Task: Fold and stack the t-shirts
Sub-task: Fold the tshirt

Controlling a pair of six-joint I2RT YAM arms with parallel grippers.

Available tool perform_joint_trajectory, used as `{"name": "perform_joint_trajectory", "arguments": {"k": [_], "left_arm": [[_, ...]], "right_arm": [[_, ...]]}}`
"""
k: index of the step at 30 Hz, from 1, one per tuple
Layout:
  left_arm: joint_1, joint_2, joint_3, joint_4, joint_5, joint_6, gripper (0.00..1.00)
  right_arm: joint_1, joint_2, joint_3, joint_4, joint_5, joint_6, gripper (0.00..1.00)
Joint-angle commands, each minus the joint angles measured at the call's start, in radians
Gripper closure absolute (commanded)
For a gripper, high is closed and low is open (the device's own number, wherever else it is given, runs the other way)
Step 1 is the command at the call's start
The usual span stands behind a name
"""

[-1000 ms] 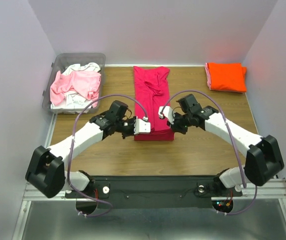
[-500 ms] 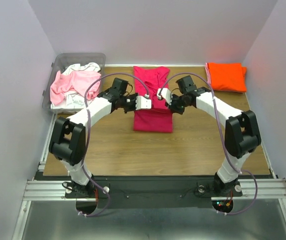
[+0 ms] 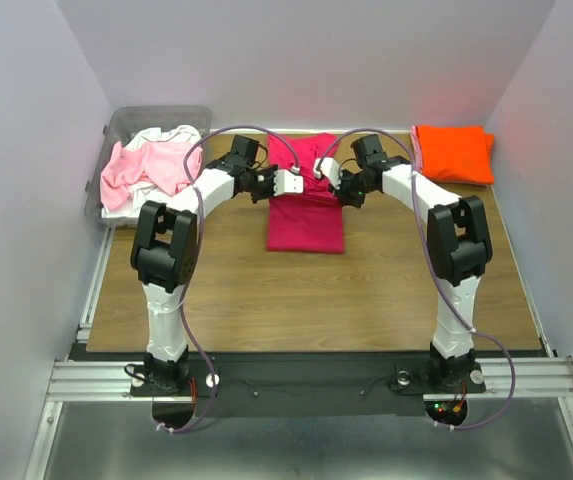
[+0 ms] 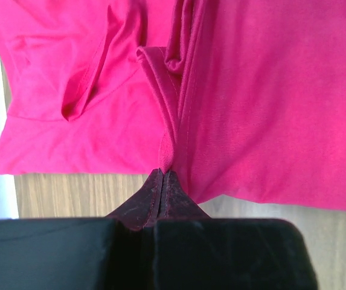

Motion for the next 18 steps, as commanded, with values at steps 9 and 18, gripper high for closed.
{"name": "perform_joint_trajectory", "arguments": {"k": [9,18], "left_arm": [[0.028,0.055,0.08,0.066,-0.015,-0.044,0.82],[0.073,-0.054,0.037,0.144,-0.031,-0.22,0.46]], "right_arm": [[-0.006,0.08,0.104,0.111,0.059,0.081,0.84],[-0.029,-0.067,0.079,0.134,0.093,0.203,0.32]]}}
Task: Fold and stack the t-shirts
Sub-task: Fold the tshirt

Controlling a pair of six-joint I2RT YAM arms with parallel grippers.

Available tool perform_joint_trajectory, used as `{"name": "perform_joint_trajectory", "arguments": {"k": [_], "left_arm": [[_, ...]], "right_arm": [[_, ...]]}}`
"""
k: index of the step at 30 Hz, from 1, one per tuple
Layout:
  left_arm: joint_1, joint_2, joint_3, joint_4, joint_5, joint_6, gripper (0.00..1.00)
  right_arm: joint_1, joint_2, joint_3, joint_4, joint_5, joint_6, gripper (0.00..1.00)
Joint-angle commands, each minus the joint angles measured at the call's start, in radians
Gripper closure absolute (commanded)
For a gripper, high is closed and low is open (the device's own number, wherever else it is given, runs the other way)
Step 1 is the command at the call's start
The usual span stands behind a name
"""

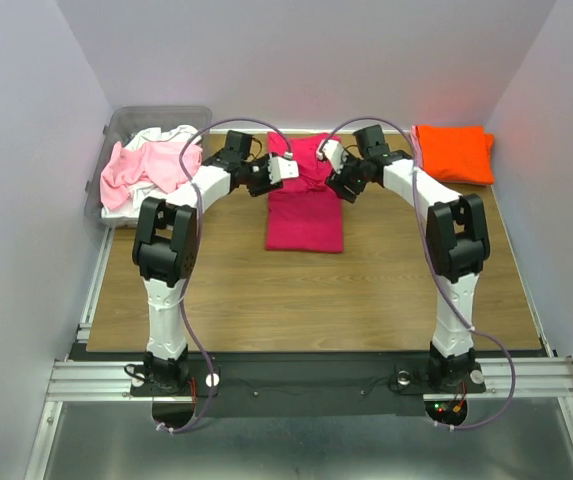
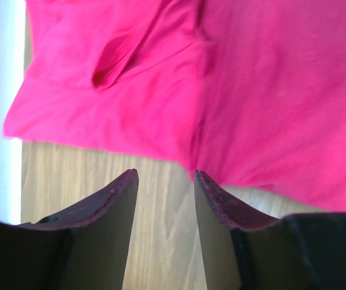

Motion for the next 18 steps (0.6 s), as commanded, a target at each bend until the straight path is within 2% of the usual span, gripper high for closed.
{"name": "perform_joint_trajectory", "arguments": {"k": [1,4,6,9,13,18], "left_arm": [[0.048,-0.183,-0.051,0.052,0.037,-0.128,0.46],[0.042,-0.323,-0.26,0.054,0.111,-0.11,0.46],[0.027,-0.418,-0.426,0.086,0.129,-0.102,0.46],[-0.005,-0.486,-0.573,0.112,0.131,-0.102,0.46],[-0.041,-0.515,-0.684,0.149,0.112,-0.095,0.46],[-0.082,-0.506,-0.731,0.166,0.073,-0.044,0.46]], "right_arm": [[-0.013,-0.166,-0.05,0.044,-0.008,0.061,0.35],[-0.008,-0.33,-0.219,0.039,-0.11,0.066,0.43],[0.022,-0.378,-0.341,0.031,-0.124,0.055,0.48],[0.088,-0.447,-0.485,0.033,-0.114,0.008,0.51],[0.15,-0.458,-0.569,0.048,-0.097,-0.006,0.52],[0.177,-0.397,-0.595,0.113,-0.074,0.0,0.54]]}}
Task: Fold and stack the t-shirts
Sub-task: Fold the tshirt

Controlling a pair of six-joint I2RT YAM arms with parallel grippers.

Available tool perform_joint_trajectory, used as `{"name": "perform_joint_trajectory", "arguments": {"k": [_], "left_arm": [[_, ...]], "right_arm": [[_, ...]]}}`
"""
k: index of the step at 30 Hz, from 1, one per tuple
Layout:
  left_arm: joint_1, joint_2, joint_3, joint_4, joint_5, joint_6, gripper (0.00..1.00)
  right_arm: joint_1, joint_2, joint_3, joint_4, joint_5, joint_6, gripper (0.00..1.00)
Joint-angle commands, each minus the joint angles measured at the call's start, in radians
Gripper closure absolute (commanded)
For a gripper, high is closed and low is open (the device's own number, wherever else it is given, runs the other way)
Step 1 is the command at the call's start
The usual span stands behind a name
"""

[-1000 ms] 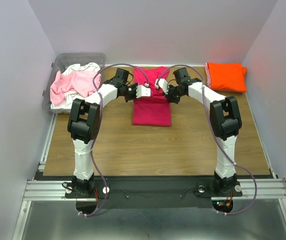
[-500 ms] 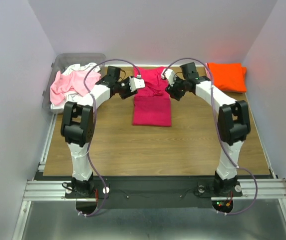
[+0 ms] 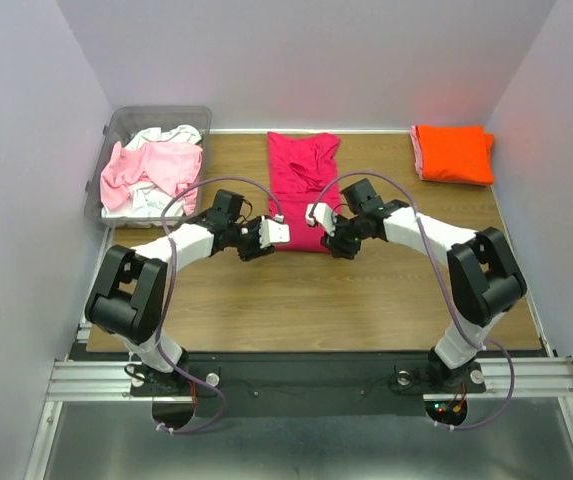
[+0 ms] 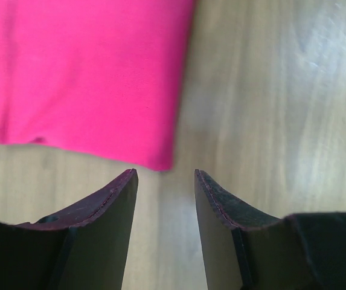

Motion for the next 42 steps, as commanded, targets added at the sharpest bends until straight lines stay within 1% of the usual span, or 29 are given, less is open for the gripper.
{"name": "perform_joint_trajectory", "arguments": {"k": [1,5,9,14,18,19,21,22,23,24,26,30,36,40,42], "left_arm": [[-0.022,0.006,-0.004,0.052,-0.01,0.035,0.46],[-0.025,0.058,0.026,0.053,-0.036,0.043,0.46],[-0.025,0.101,0.063,0.02,-0.045,0.043,0.46],[-0.031,0.147,0.099,-0.019,-0.05,0.038,0.48],[-0.036,0.196,0.144,-0.037,-0.076,0.005,0.53],[-0.036,0.21,0.16,-0.051,-0.077,0.003,0.62],[-0.036,0.219,0.174,-0.065,-0.073,0.009,0.74],[-0.037,0.213,0.172,-0.075,-0.07,0.021,0.86],[-0.036,0.204,0.172,-0.077,-0.064,0.023,0.91],[-0.036,0.184,0.175,-0.088,-0.053,0.023,1.0],[-0.036,0.16,0.189,-0.111,-0.042,0.014,1.0],[-0.034,0.102,0.267,-0.2,-0.015,-0.018,1.0],[-0.025,0.051,0.373,-0.319,-0.019,-0.009,1.0],[-0.036,0.005,0.364,-0.367,-0.01,0.005,1.0],[-0.055,-0.038,0.32,-0.378,-0.008,0.012,1.0]], "right_arm": [[-0.001,0.044,-0.003,0.08,0.01,-0.013,0.54],[0.005,0.08,-0.005,0.13,0.03,-0.012,0.55],[0.005,0.108,0.009,0.137,0.045,-0.027,0.55],[0.005,0.136,-0.008,0.138,0.057,-0.05,0.62],[0.005,0.15,-0.02,0.143,0.079,-0.058,0.71],[0.005,0.151,-0.022,0.144,0.083,-0.058,0.79],[0.005,0.154,-0.016,0.147,0.099,-0.05,0.91],[0.005,0.153,-0.013,0.146,0.102,-0.045,0.99],[0.005,0.15,-0.011,0.144,0.108,-0.033,0.99],[0.005,0.14,-0.01,0.144,0.11,-0.029,0.99],[0.005,0.095,-0.008,0.141,0.111,-0.003,0.99],[0.005,-0.003,-0.011,0.126,0.133,0.054,0.99],[-0.01,-0.083,0.07,0.042,0.192,0.065,0.99],[-0.012,-0.139,0.096,-0.023,0.196,0.056,0.99],[-0.01,-0.162,0.101,-0.083,0.17,0.059,0.99]]}}
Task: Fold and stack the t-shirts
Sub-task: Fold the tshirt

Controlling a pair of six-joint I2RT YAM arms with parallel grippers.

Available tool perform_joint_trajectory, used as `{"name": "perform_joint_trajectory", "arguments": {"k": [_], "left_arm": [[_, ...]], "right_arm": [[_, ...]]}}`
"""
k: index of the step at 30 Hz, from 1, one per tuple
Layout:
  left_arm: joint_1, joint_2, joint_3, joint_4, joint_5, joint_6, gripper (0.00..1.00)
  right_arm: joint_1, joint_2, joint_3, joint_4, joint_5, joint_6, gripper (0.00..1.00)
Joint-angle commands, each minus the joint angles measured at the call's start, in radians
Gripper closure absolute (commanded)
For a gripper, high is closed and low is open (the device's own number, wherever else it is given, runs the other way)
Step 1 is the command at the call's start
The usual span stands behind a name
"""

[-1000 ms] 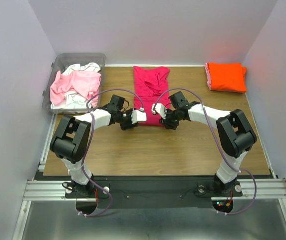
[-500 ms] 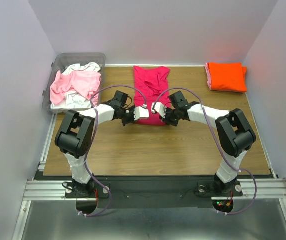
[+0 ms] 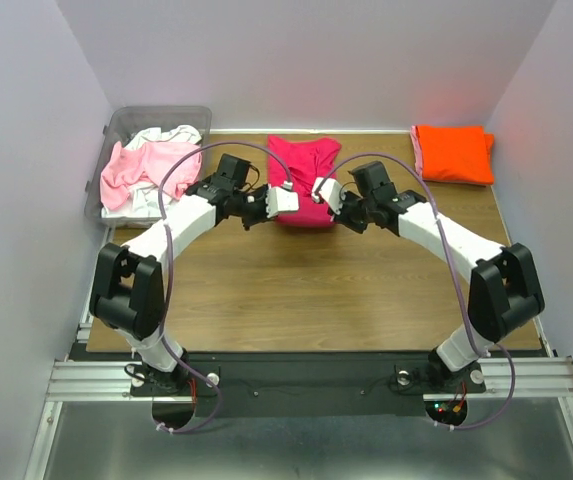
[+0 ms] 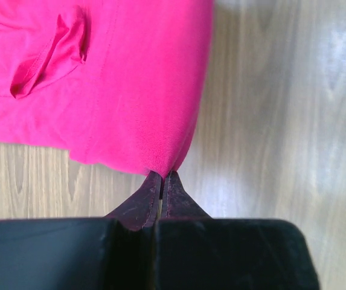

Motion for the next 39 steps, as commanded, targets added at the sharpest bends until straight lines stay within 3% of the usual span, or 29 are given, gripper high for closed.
{"name": "perform_joint_trajectory", "arguments": {"k": [1,6,13,21,28,32,39], "left_arm": [[-0.032,-0.107,-0.044,-0.101,0.033,0.017,1.0],[-0.083,-0.194,-0.117,-0.173,0.039,0.026,1.0],[-0.209,-0.449,-0.277,-0.302,0.123,-0.007,1.0],[-0.281,-0.567,-0.254,-0.455,0.286,-0.1,1.0],[-0.275,-0.491,-0.167,-0.431,0.208,-0.11,1.0],[-0.24,-0.371,-0.078,-0.46,0.197,-0.052,1.0],[-0.077,-0.106,0.148,-0.59,0.286,0.103,1.0]], "right_arm": [[-0.006,-0.097,0.035,-0.133,-0.018,0.015,0.99],[0.016,-0.186,0.006,-0.289,-0.104,0.055,0.99],[0.148,-0.411,-0.079,-0.568,-0.285,0.027,1.0],[0.162,-0.49,0.007,-0.799,-0.375,-0.003,0.99],[0.159,-0.435,-0.013,-0.719,-0.265,-0.006,0.99],[0.114,-0.378,0.014,-0.682,-0.245,-0.049,0.99],[-0.012,-0.199,0.136,-0.691,-0.279,-0.212,1.0]]}}
